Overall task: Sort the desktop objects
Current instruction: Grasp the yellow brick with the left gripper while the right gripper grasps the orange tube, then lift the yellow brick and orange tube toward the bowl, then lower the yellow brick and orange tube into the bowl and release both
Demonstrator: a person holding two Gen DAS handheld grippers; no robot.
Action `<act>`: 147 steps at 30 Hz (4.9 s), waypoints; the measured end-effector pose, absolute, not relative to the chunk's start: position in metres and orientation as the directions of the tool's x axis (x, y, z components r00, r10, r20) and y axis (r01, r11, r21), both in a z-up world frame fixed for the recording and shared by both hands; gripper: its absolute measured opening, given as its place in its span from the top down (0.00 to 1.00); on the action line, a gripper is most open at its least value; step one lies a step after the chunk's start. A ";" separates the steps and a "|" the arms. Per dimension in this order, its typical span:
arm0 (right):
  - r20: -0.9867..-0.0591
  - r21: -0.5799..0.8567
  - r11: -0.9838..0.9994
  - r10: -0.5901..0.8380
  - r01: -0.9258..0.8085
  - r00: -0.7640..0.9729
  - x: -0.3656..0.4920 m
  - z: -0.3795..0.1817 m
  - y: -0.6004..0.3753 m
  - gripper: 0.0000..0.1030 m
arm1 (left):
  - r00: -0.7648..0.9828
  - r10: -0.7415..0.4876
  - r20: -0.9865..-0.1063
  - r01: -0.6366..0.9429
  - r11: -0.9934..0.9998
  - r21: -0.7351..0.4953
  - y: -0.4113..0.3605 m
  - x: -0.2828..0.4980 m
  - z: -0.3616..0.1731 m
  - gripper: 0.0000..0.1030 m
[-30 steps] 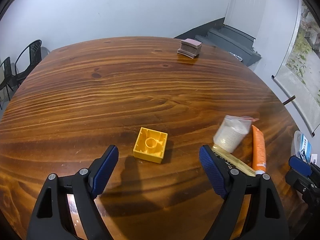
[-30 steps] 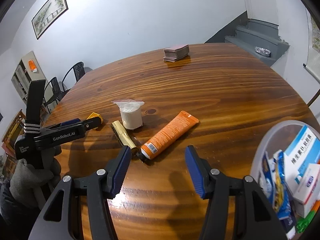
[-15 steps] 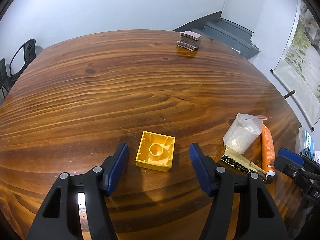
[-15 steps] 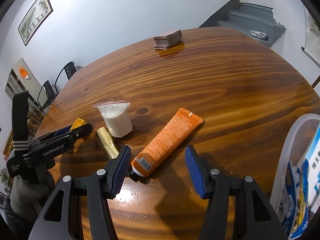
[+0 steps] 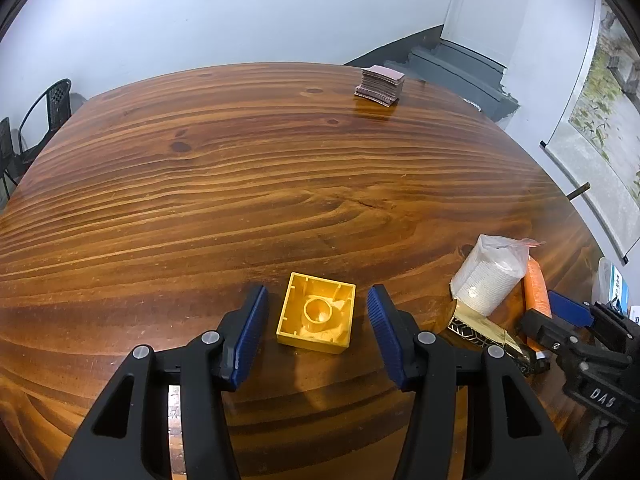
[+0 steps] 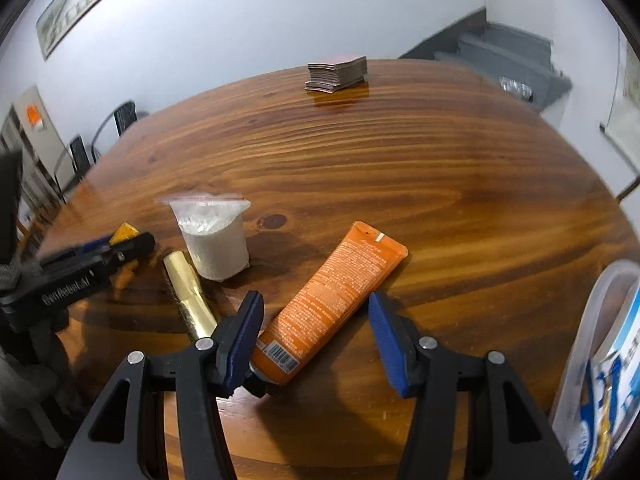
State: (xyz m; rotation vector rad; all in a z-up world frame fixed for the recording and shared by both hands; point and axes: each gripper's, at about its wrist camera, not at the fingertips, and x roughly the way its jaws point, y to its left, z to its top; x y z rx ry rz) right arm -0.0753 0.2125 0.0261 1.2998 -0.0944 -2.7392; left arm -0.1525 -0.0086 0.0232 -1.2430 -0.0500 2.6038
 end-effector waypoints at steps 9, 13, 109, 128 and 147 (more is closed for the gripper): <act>-0.775 0.027 -0.990 -0.106 0.136 -0.623 -0.069 0.025 0.203 0.63 | -0.604 0.240 -0.760 -0.221 -0.967 -0.130 -0.007 -0.152 0.023 0.54; -0.774 0.019 -0.990 -0.104 0.141 -0.624 -0.069 0.025 0.203 0.71 | -0.609 0.235 -0.758 -0.201 -0.970 -0.140 -0.011 -0.152 0.023 0.64; -0.641 0.209 -0.927 0.111 -0.312 -0.759 0.112 0.053 0.476 0.71 | -0.464 0.592 -0.658 -0.673 -0.719 -0.172 0.262 0.046 0.088 0.65; -0.643 0.211 -0.929 0.101 -0.303 -0.759 0.108 0.052 0.475 0.71 | -0.427 0.605 -0.672 -0.699 -0.692 -0.179 0.281 0.046 0.075 0.65; -0.638 0.206 -0.938 0.087 -0.279 -0.765 0.107 0.053 0.468 0.71 | -0.384 0.621 -0.684 -0.719 -0.665 -0.201 0.293 0.046 0.061 0.65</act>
